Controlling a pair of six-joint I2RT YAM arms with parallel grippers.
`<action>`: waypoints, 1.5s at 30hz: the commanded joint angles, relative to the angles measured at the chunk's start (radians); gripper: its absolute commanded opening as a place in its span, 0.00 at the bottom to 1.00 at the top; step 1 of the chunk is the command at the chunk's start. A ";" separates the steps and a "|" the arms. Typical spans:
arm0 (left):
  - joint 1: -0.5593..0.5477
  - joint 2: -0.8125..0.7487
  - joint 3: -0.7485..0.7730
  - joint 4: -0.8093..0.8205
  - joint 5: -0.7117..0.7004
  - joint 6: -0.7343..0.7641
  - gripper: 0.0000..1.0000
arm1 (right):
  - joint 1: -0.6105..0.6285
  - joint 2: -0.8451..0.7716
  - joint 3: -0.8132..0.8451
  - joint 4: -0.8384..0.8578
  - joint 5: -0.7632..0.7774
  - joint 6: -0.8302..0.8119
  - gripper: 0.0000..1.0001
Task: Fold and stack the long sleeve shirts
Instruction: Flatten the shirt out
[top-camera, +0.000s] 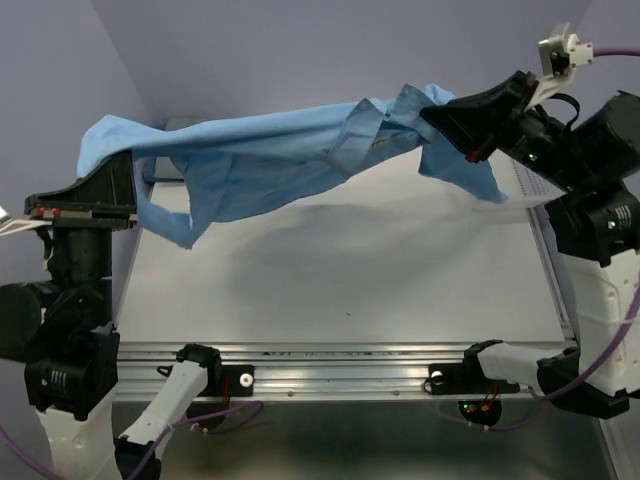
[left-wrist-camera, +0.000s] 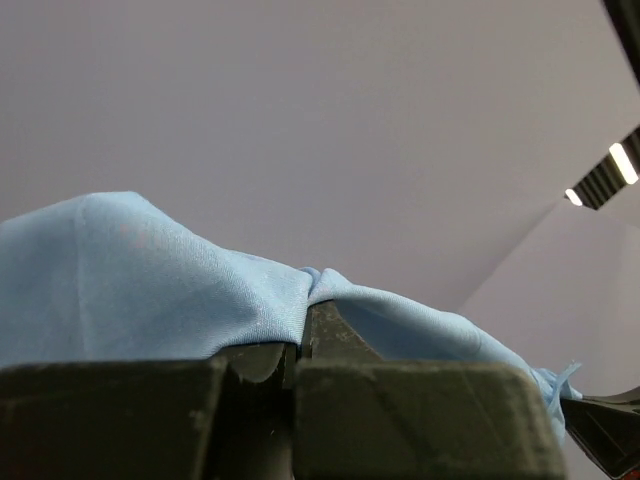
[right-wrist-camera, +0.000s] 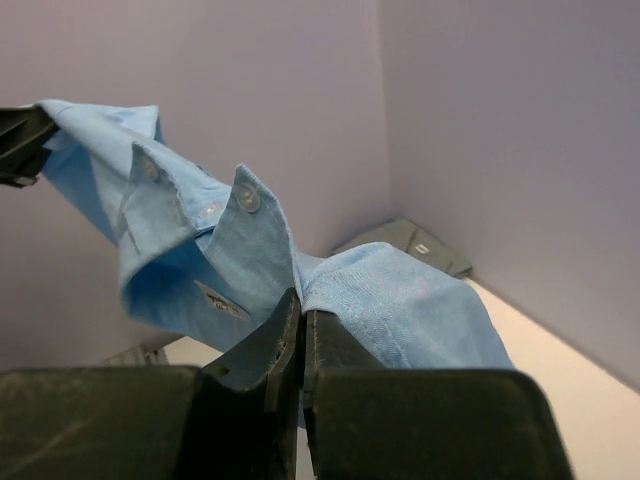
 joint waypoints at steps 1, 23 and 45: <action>0.010 -0.048 0.085 0.013 -0.011 0.042 0.00 | -0.015 -0.080 0.019 -0.032 -0.092 0.041 0.01; 0.011 0.267 -0.033 -0.014 -0.100 -0.027 0.00 | -0.015 -0.111 -0.387 0.011 0.261 0.214 0.01; -0.016 0.745 -0.155 -0.061 0.156 0.045 0.99 | -0.148 0.385 -0.523 0.031 0.296 0.035 1.00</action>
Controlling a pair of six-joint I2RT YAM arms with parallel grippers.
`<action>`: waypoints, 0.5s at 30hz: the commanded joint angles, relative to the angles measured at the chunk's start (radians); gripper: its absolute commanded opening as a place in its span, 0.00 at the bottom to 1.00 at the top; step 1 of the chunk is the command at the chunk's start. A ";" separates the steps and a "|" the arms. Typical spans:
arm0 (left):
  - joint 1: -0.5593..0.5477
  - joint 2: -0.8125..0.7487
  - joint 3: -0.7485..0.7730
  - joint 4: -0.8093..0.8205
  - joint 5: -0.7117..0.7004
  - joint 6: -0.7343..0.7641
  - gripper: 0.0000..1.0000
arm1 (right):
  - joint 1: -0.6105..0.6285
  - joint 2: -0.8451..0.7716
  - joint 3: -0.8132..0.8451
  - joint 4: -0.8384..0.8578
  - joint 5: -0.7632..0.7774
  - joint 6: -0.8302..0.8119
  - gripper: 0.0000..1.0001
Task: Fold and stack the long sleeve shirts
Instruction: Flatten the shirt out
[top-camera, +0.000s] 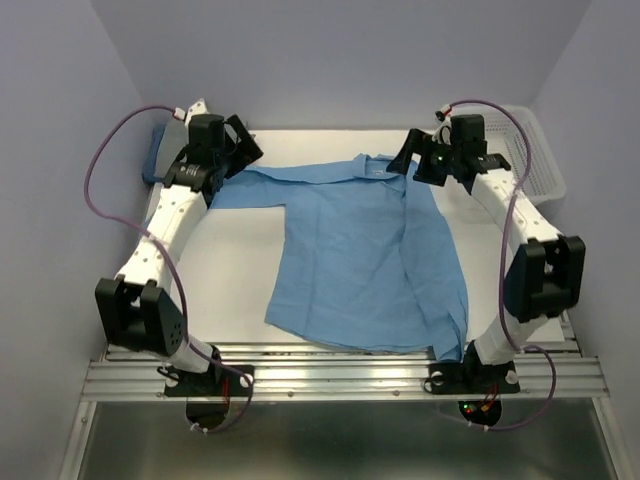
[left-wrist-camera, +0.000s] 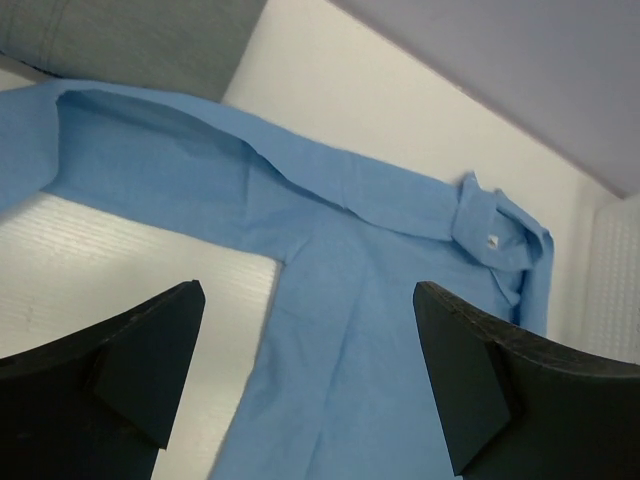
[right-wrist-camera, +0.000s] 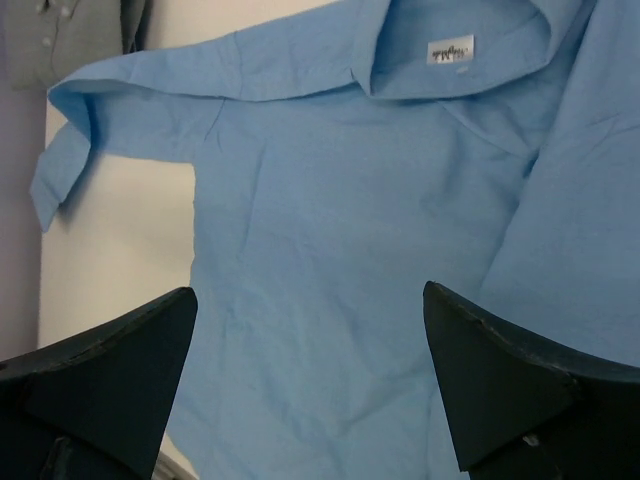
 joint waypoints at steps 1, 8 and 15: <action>-0.071 -0.138 -0.215 0.072 0.094 -0.002 0.99 | 0.072 -0.152 -0.143 0.034 0.212 -0.136 1.00; -0.255 -0.228 -0.540 0.182 0.248 -0.134 0.99 | 0.158 -0.236 -0.321 -0.065 0.584 -0.025 1.00; -0.447 -0.196 -0.694 0.292 0.282 -0.232 0.99 | 0.158 -0.207 -0.447 0.038 0.532 -0.046 1.00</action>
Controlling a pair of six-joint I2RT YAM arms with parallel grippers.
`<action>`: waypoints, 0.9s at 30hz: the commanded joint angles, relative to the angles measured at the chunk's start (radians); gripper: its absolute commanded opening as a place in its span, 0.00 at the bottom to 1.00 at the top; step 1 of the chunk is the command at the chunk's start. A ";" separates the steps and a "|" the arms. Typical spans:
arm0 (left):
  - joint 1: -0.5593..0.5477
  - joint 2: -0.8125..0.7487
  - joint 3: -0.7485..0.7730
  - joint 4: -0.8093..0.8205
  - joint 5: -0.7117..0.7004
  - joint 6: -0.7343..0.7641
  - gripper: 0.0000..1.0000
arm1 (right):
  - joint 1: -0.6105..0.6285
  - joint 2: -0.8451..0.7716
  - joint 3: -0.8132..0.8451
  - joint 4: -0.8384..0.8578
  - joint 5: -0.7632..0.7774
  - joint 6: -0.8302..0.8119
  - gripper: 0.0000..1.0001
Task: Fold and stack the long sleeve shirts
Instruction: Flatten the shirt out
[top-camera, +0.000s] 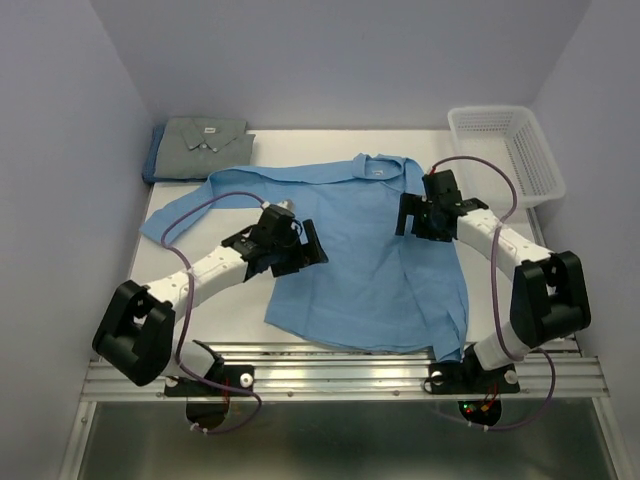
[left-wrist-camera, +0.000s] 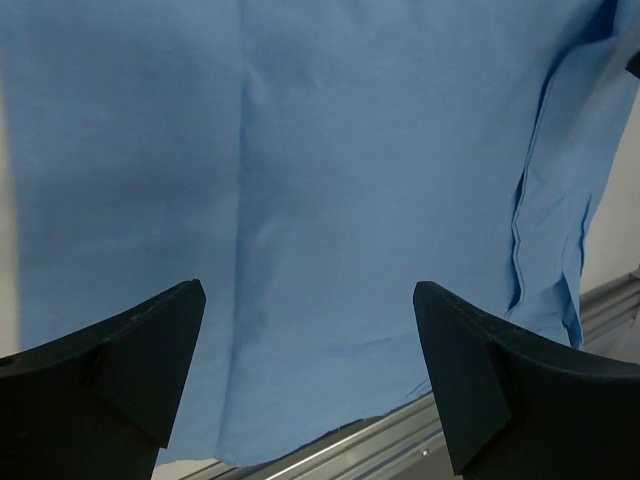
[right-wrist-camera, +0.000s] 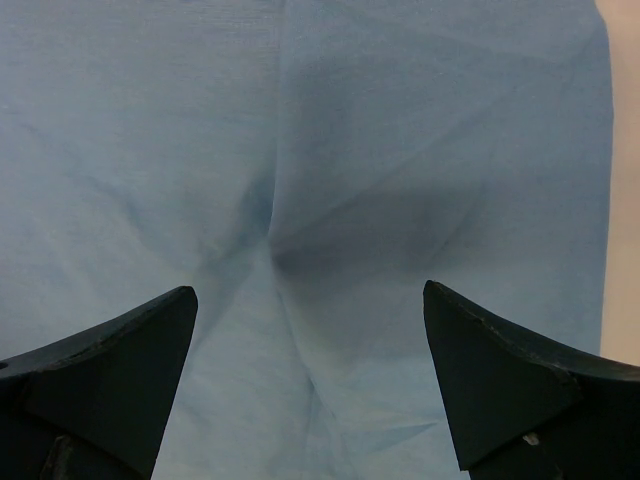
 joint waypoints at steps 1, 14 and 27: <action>-0.080 0.014 -0.040 0.137 0.039 -0.082 0.99 | -0.001 0.040 0.037 0.082 0.030 -0.021 1.00; -0.056 0.184 -0.164 0.126 -0.043 -0.196 0.99 | -0.001 0.294 0.074 0.148 0.036 -0.024 1.00; 0.210 0.463 0.255 -0.084 -0.252 -0.013 0.99 | 0.353 -0.223 -0.534 0.252 -0.151 0.434 1.00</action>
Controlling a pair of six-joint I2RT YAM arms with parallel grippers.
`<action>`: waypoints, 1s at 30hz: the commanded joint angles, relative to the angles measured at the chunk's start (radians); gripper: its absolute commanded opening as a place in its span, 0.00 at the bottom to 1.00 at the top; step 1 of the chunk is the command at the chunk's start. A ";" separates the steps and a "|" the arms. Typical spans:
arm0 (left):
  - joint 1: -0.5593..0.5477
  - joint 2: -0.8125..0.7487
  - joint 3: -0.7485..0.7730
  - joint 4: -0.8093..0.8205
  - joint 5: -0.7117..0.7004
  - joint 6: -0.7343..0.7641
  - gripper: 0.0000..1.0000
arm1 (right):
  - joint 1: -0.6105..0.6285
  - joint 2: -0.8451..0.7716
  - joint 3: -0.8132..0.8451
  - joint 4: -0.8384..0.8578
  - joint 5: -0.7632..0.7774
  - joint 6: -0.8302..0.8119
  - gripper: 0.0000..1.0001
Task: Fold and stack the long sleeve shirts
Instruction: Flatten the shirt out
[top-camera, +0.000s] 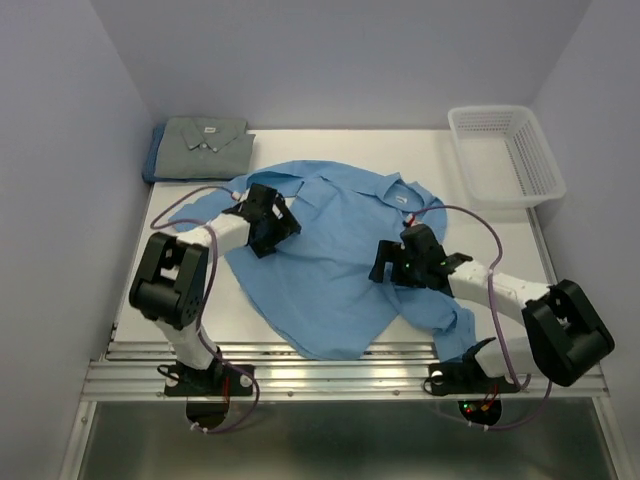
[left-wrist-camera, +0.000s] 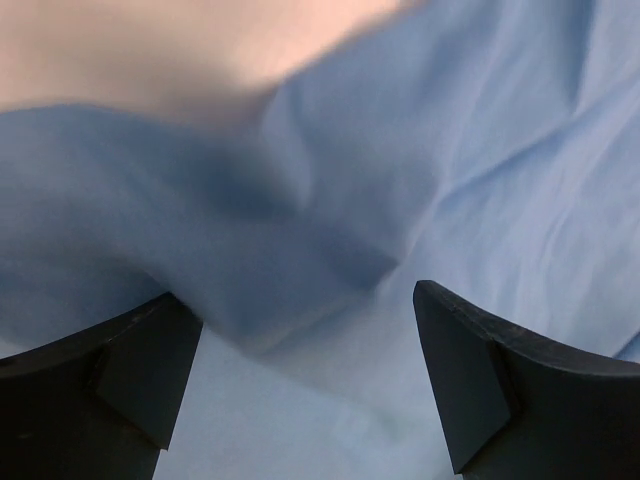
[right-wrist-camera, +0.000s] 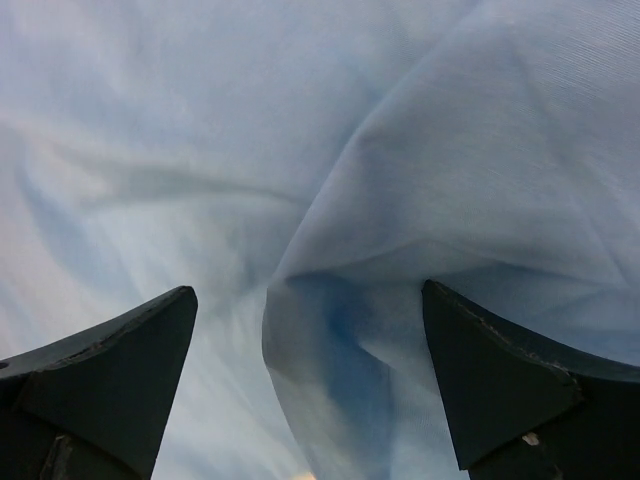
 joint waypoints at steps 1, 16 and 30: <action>0.001 0.224 0.309 -0.201 -0.168 0.127 0.99 | 0.188 -0.102 -0.123 -0.037 -0.045 0.269 1.00; 0.006 0.436 0.885 -0.420 -0.298 0.253 0.99 | 0.534 0.232 0.449 -0.151 0.108 -0.008 1.00; 0.009 -0.193 0.165 -0.299 -0.309 0.108 0.99 | 0.225 0.184 0.592 -0.422 0.713 -0.247 1.00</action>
